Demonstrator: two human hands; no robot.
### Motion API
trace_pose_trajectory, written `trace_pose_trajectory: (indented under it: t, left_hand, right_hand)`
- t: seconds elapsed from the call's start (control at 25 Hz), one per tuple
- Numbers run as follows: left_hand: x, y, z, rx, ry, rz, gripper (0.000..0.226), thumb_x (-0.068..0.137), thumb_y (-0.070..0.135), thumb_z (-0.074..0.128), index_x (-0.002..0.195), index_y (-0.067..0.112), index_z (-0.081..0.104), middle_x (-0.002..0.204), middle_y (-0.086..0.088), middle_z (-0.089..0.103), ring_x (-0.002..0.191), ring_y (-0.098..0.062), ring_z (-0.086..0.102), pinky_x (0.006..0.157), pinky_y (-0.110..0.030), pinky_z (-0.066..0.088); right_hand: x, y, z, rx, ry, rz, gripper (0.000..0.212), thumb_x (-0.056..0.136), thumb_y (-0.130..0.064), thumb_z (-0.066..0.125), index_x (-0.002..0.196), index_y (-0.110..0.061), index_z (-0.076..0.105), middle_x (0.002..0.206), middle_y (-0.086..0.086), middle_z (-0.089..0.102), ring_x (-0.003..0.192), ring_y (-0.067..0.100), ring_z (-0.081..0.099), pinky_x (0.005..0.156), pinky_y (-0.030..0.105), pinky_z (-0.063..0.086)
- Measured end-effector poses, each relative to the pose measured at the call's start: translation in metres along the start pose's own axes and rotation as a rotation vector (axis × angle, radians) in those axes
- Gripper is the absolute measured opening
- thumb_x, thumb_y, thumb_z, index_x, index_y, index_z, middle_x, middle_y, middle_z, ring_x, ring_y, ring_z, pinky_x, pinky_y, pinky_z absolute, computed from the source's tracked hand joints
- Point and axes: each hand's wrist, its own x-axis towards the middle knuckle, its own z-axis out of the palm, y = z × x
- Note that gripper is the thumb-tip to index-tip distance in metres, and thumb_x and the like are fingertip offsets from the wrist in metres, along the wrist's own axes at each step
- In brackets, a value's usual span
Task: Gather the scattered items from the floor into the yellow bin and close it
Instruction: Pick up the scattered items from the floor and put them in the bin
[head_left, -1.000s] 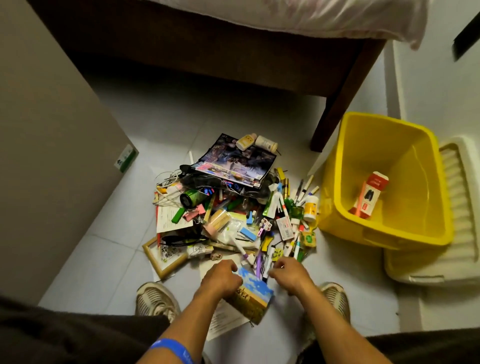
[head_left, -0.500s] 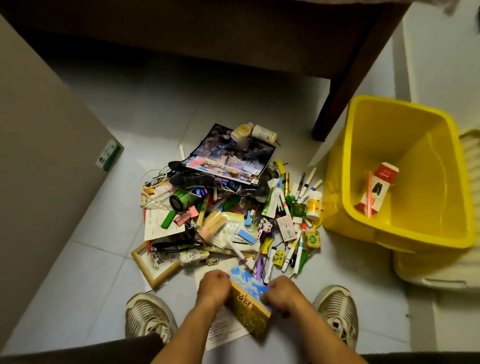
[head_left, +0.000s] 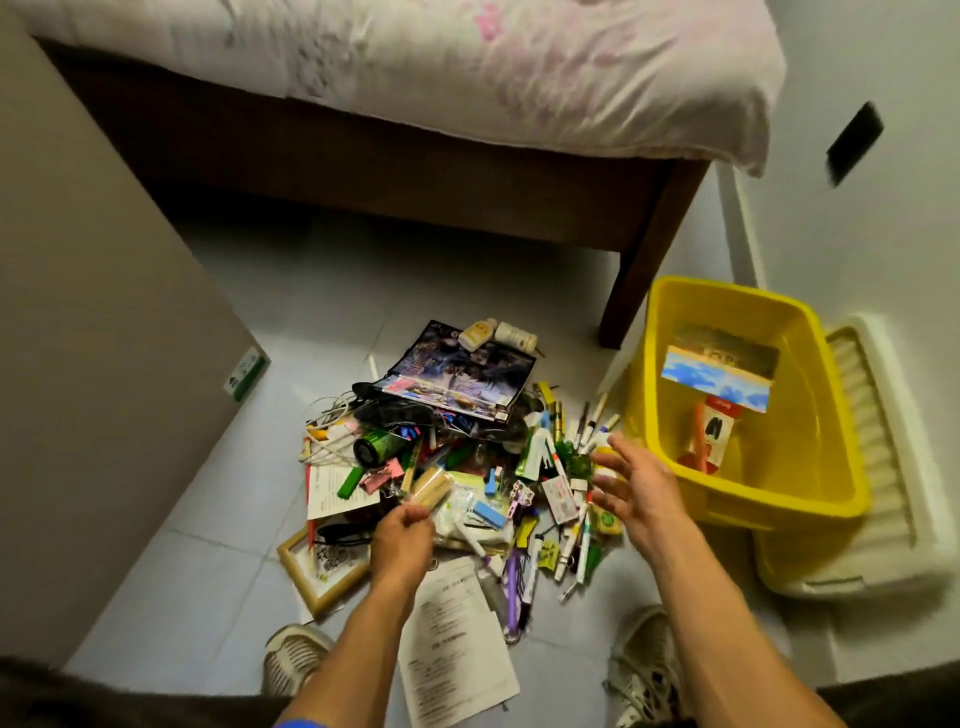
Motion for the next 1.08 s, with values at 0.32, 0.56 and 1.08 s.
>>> trace_pose_trajectory:
  t: [0.32, 0.56, 1.08]
  left_hand:
    - [0.016, -0.008, 0.023, 0.031, -0.065, -0.086, 0.021, 0.091, 0.010, 0.053, 0.096, 0.027, 0.066, 0.101, -0.003, 0.066, 0.088, -0.021, 0.063, 0.073, -0.031, 0.050]
    - [0.037, -0.022, 0.043, -0.042, -0.097, -0.207, 0.014, 0.092, 0.008, 0.057, 0.095, 0.018, 0.067, 0.102, -0.007, 0.069, 0.091, -0.024, 0.067, 0.086, -0.042, 0.056]
    - [0.065, -0.043, 0.015, -0.215, 0.051, -0.307, 0.016, 0.090, -0.002, 0.058, 0.088, 0.006, 0.071, 0.084, -0.016, 0.073, 0.074, -0.026, 0.064, 0.079, -0.052, 0.057]
  right_hand:
    - [0.021, 0.078, 0.045, -0.565, 0.005, 0.126, 0.019, 0.091, -0.012, 0.061, 0.109, -0.007, 0.064, 0.082, 0.007, 0.068, 0.058, 0.017, 0.056, 0.052, 0.028, 0.045]
    - [0.087, 0.047, 0.137, -1.230, -0.052, -0.556, 0.054, 0.090, -0.027, 0.061, 0.141, -0.021, 0.044, 0.144, 0.001, 0.046, 0.124, 0.024, 0.046, 0.100, 0.040, 0.043]
    - [0.181, 0.054, 0.173, -1.827, -0.153, -0.644, 0.033, 0.085, -0.008, 0.056, 0.118, -0.010, 0.061, 0.112, 0.017, 0.067, 0.109, 0.036, 0.057, 0.082, 0.040, 0.050]
